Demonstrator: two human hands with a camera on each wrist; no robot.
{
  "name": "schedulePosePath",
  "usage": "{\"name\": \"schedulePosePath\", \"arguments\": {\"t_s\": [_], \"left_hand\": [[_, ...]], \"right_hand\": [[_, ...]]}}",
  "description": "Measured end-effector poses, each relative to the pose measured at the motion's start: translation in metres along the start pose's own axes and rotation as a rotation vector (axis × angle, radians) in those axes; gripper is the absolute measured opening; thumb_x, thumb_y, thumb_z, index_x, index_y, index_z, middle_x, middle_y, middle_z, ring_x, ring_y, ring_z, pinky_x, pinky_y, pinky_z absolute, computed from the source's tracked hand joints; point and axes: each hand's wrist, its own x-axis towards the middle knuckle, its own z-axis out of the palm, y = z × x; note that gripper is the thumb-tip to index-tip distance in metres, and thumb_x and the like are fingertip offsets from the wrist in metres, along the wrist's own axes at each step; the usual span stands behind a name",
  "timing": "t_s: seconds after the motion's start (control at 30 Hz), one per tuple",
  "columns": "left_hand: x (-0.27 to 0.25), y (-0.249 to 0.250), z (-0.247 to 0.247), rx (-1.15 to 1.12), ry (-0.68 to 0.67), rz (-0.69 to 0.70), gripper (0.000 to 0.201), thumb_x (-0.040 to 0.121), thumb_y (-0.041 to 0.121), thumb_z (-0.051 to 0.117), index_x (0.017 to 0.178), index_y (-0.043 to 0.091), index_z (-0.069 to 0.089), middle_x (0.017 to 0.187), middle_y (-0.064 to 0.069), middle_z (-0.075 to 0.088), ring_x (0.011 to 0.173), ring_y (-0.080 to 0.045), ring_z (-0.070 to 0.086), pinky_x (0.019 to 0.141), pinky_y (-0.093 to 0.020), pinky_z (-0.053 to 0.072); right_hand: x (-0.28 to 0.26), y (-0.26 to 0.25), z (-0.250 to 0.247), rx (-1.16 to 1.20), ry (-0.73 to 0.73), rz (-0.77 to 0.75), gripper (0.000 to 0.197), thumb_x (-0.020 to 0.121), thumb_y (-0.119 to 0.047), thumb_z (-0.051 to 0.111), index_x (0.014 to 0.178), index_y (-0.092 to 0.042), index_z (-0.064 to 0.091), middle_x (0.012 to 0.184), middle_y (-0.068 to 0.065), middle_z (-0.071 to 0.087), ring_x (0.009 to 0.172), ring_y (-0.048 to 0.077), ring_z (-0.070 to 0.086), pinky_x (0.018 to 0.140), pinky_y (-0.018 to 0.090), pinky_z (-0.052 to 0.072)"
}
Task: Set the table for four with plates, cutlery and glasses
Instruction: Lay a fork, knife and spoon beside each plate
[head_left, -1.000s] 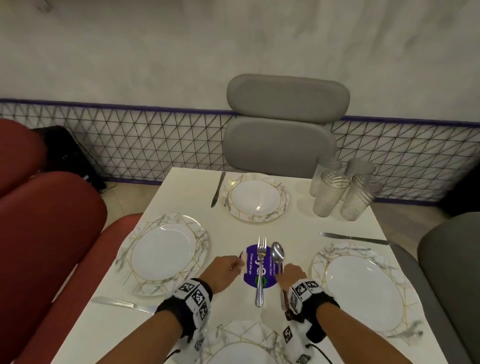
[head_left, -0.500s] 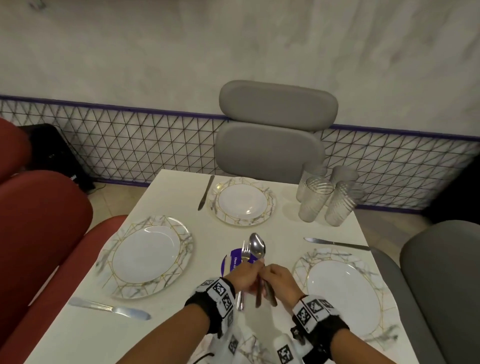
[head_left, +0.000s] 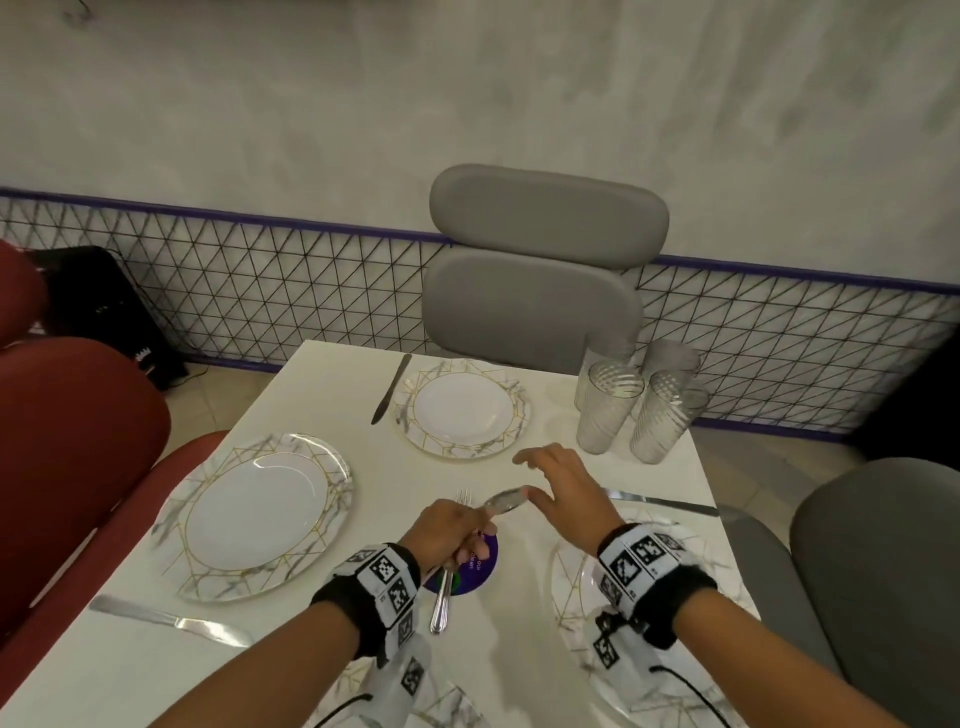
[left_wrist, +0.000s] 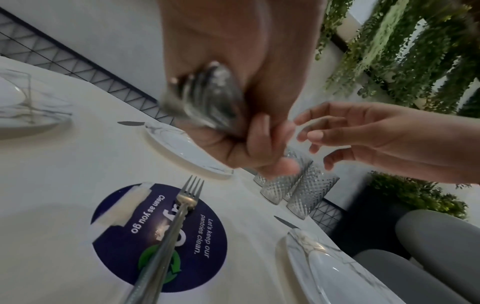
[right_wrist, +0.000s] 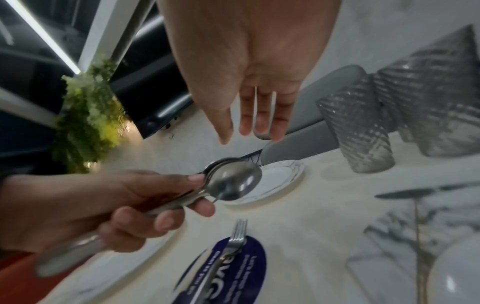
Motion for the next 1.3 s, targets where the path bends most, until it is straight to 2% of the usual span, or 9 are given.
{"name": "schedulePosePath", "arguments": {"t_s": [0.1,0.3,0.47,0.63,0.77,1.0,1.1,1.2,1.3], "left_hand": [[-0.007,-0.001,-0.003,-0.044,-0.046,-0.03,0.031,0.096,0.033,0.048,0.088,0.008,0.065,0.05,0.002,0.056,0.036,-0.006,0.036,0.037,-0.016,0.026],[-0.017,-0.016,-0.044,-0.118,-0.036,-0.051,0.03,0.097,0.031,0.042,0.085,0.014,0.064,0.058,0.0,0.054,0.041,-0.006,0.033,0.04,-0.017,0.021],[-0.021,-0.019,-0.099,-0.084,-0.049,-0.056,0.034,0.098,0.035,0.04,0.091,0.011,0.062,0.058,-0.001,0.062,0.039,-0.006,0.038,0.039,-0.016,0.025],[-0.023,-0.031,-0.167,-0.056,-0.022,-0.088,0.038,0.095,0.041,0.047,0.093,0.008,0.066,0.064,-0.004,0.065,0.038,-0.008,0.041,0.038,-0.017,0.026],[-0.026,-0.044,-0.221,-0.041,0.043,-0.091,0.037,0.093,0.041,0.05,0.09,0.007,0.065,0.058,0.0,0.06,0.04,-0.007,0.036,0.039,-0.017,0.023],[-0.019,-0.074,-0.292,-0.211,0.367,-0.137,0.027,0.096,0.027,0.047,0.088,0.008,0.064,0.05,0.001,0.051,0.036,-0.007,0.031,0.039,-0.015,0.019],[-0.016,-0.079,-0.305,-0.242,0.375,-0.112,0.028,0.097,0.027,0.046,0.091,0.006,0.063,0.051,0.001,0.05,0.037,-0.007,0.03,0.039,-0.015,0.018],[-0.013,-0.082,-0.311,-0.253,0.361,-0.089,0.03,0.097,0.029,0.047,0.093,0.005,0.064,0.052,0.001,0.05,0.038,-0.006,0.029,0.04,-0.015,0.017],[-0.011,-0.085,-0.314,-0.267,0.355,-0.083,0.032,0.097,0.031,0.047,0.096,0.004,0.064,0.052,0.001,0.049,0.038,-0.006,0.027,0.039,-0.015,0.017]], "right_hand": [[0.02,0.001,0.001,-0.09,-0.105,-0.031,0.034,0.088,-0.02,0.059,0.12,-0.017,0.051,0.119,0.001,0.048,0.11,0.018,0.04,0.09,0.036,0.044],[0.048,-0.019,0.018,0.242,-0.246,0.021,0.023,0.08,-0.02,0.069,0.089,-0.025,0.049,0.088,-0.005,0.048,0.075,0.012,0.046,0.066,0.015,0.038],[0.086,-0.06,0.05,0.131,-0.25,-0.055,0.019,0.081,-0.013,0.063,0.082,-0.021,0.046,0.077,-0.005,0.046,0.071,0.011,0.044,0.067,0.022,0.038],[0.124,-0.088,0.071,0.148,-0.309,-0.079,0.01,0.087,-0.015,0.058,0.087,-0.024,0.054,0.072,-0.008,0.052,0.065,0.002,0.045,0.062,0.012,0.037],[0.153,-0.086,0.082,0.096,-0.327,-0.079,0.026,0.093,-0.013,0.05,0.114,-0.023,0.061,0.087,-0.008,0.053,0.078,-0.001,0.05,0.071,0.006,0.036],[0.215,-0.068,0.107,0.283,-0.076,0.309,0.021,0.089,-0.001,0.049,0.093,-0.018,0.061,0.083,0.001,0.06,0.087,0.022,0.053,0.078,0.026,0.037],[0.243,-0.075,0.136,0.38,0.056,0.499,0.018,0.088,-0.004,0.05,0.1,-0.016,0.055,0.08,0.007,0.059,0.083,0.027,0.057,0.075,0.031,0.042],[0.261,-0.092,0.162,0.406,0.135,0.564,0.01,0.088,-0.006,0.048,0.089,-0.016,0.048,0.085,0.016,0.061,0.069,0.025,0.053,0.064,0.03,0.042],[0.271,-0.104,0.181,0.334,0.167,0.595,0.014,0.09,-0.004,0.043,0.085,-0.009,0.054,0.098,0.02,0.064,0.083,0.03,0.057,0.068,0.027,0.039]]}}
